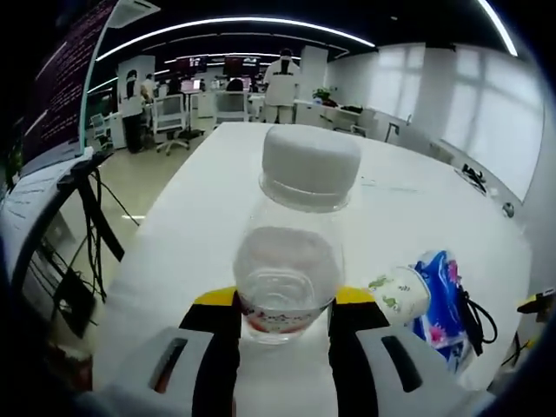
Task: Arrange the tabletop items into an orderly group along one side of the table until the central work area is clear of visible clutter.
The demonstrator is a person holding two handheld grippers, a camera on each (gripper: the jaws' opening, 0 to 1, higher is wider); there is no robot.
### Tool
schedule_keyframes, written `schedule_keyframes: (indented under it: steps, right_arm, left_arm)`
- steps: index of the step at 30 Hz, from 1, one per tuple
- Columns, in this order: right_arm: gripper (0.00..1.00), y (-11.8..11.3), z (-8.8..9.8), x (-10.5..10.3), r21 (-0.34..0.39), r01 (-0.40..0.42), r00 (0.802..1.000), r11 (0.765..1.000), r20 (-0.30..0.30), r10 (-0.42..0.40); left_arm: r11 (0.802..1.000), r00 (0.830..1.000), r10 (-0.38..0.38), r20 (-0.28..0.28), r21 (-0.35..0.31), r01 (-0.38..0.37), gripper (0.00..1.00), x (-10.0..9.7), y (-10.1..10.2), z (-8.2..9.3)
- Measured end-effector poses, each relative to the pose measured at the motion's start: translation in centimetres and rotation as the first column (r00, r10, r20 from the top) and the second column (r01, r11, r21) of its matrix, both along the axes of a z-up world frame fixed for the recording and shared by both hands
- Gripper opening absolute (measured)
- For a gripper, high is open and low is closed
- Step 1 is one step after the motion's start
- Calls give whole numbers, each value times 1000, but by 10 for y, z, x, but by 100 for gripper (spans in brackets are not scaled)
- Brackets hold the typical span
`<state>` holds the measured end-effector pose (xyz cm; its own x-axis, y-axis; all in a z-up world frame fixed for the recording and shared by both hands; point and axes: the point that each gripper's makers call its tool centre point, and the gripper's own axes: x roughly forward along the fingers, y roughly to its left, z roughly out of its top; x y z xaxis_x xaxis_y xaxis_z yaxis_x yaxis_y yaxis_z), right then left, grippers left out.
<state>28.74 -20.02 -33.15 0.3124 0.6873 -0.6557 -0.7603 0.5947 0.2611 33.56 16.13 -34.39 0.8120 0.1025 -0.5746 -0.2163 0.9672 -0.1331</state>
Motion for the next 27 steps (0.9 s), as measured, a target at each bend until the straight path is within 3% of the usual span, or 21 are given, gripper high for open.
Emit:
schedule_keyframes:
  steps: [14, 27]
  right_arm:
    - [66, -3, 0, 2, -14, 5, 1000, 1000, -3, -5]
    - [66, -9, -4, 3, -26, 14, 1000, 1000, -10, -14]
  left_arm:
    - [1000, 1000, 5, 12, -28, -5, 39, 34, 12, 1]
    - [999, 1000, 9, 9, -48, -9, 40, 39, 13, 1]
